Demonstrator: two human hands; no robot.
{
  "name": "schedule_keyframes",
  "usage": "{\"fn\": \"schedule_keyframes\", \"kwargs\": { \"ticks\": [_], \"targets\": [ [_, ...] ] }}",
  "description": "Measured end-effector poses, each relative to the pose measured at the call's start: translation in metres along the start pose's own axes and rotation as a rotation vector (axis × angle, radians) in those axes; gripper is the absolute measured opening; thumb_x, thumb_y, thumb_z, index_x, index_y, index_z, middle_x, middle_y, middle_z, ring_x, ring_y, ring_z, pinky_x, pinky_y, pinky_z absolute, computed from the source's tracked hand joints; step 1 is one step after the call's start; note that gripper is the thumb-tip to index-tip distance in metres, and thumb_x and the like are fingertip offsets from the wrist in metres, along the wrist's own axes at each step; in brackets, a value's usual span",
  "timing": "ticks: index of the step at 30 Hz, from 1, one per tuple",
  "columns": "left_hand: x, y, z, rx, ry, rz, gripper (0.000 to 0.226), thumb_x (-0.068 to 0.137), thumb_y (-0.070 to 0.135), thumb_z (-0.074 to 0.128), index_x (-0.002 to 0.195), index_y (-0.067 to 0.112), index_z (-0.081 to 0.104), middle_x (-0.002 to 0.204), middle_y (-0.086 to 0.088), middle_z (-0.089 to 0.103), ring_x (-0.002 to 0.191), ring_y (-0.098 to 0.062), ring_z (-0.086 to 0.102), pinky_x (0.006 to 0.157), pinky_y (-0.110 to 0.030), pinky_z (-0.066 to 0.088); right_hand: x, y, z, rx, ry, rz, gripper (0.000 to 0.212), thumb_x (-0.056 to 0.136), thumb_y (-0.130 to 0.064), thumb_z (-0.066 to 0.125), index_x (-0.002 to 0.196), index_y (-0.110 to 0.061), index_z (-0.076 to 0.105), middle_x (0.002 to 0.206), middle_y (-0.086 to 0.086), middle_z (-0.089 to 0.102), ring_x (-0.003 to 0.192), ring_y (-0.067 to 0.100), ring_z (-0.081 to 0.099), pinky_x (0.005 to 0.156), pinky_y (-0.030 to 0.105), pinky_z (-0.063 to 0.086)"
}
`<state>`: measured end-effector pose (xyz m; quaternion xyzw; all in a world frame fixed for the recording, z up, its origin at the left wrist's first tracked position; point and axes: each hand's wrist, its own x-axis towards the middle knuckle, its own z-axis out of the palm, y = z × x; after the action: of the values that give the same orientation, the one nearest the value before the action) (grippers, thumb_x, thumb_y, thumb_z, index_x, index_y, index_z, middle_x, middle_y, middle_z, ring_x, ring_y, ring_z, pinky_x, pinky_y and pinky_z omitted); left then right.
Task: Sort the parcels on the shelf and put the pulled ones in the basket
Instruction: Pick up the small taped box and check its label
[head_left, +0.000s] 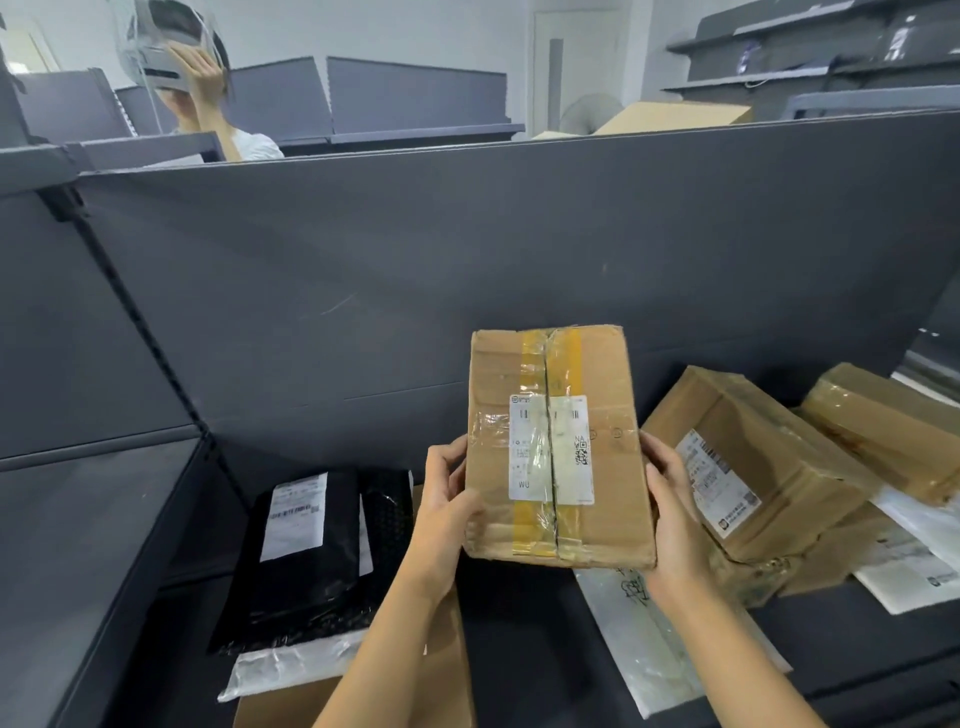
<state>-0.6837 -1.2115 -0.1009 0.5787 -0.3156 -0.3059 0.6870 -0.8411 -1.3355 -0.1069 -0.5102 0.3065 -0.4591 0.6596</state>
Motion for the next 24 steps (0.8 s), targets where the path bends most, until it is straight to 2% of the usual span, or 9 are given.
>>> {"fn": "schedule_keyframes", "kwargs": {
  "ticks": [2,4,8,11,15,17,21,24],
  "targets": [
    [-0.004,-0.001,-0.003,-0.003,0.021,-0.012,0.053,0.066,0.008,0.048,0.117,0.026,0.049,0.117,0.023,0.062,0.110,-0.004,0.057,0.067,-0.014,0.049,-0.001,0.006,0.005,-0.005,-0.019,0.011,0.030,0.102,-0.019,0.036,0.120,-0.030,0.056,0.113,-0.015,0.062,0.097,-0.005,0.062,0.075,0.021,0.048],
    [-0.009,-0.004,-0.009,0.001,0.043,-0.035,0.054,0.067,0.012,0.049,0.118,0.028,0.048,0.120,0.023,0.061,0.115,-0.005,0.055,0.073,-0.017,0.050,-0.001,0.012,0.010,-0.006,-0.030,0.030,0.029,0.102,-0.019,0.036,0.118,-0.031,0.057,0.108,-0.018,0.064,0.091,-0.009,0.063,0.074,0.021,0.047],
    [-0.017,-0.006,-0.025,0.038,0.084,-0.081,0.058,0.070,0.017,0.050,0.126,0.033,0.044,0.121,0.014,0.062,0.108,-0.007,0.062,0.083,-0.025,0.053,0.000,0.023,0.025,0.009,-0.088,0.126,0.027,0.101,-0.025,0.036,0.113,-0.036,0.058,0.110,-0.012,0.064,0.099,0.006,0.062,0.075,0.030,0.048],
    [-0.023,-0.001,-0.037,0.029,0.146,-0.079,0.061,0.070,0.021,0.054,0.128,0.034,0.042,0.115,0.020,0.062,0.108,-0.003,0.062,0.080,-0.021,0.053,-0.001,0.025,0.043,0.028,-0.143,0.188,0.023,0.101,-0.028,0.038,0.115,-0.034,0.056,0.112,-0.004,0.064,0.100,0.013,0.061,0.073,0.033,0.049],
    [-0.031,0.011,-0.063,0.030,0.232,-0.086,0.068,0.064,0.035,0.062,0.129,0.037,0.043,0.119,0.018,0.062,0.113,-0.005,0.059,0.092,-0.027,0.049,-0.002,0.029,0.074,0.064,-0.219,0.259,0.019,0.099,-0.027,0.044,0.112,-0.034,0.055,0.107,-0.003,0.064,0.096,0.014,0.062,0.069,0.032,0.050],
    [-0.036,0.019,-0.082,0.048,0.277,-0.090,0.068,0.064,0.039,0.061,0.129,0.039,0.044,0.122,0.018,0.061,0.112,-0.005,0.060,0.091,-0.026,0.048,-0.004,0.031,0.095,0.079,-0.279,0.294,0.021,0.098,-0.025,0.046,0.116,-0.033,0.053,0.107,-0.003,0.064,0.096,0.014,0.062,0.070,0.033,0.051],
    [-0.041,0.031,-0.129,0.063,0.414,-0.080,0.045,0.088,0.016,0.048,0.130,0.032,0.046,0.117,0.006,0.067,0.103,-0.015,0.066,0.077,-0.025,0.051,-0.011,0.048,0.147,0.076,-0.395,0.336,0.025,0.096,-0.023,0.050,0.119,-0.033,0.053,0.121,0.002,0.059,0.108,0.019,0.060,0.082,0.038,0.053],
    [-0.043,0.033,-0.164,0.075,0.527,-0.122,0.044,0.094,0.007,0.038,0.130,0.030,0.048,0.109,0.003,0.070,0.097,-0.019,0.068,0.076,-0.032,0.054,-0.019,0.065,0.181,0.031,-0.469,0.368,0.020,0.095,-0.030,0.053,0.111,-0.043,0.055,0.128,0.001,0.054,0.113,0.021,0.057,0.094,0.046,0.051]
  ]
}}
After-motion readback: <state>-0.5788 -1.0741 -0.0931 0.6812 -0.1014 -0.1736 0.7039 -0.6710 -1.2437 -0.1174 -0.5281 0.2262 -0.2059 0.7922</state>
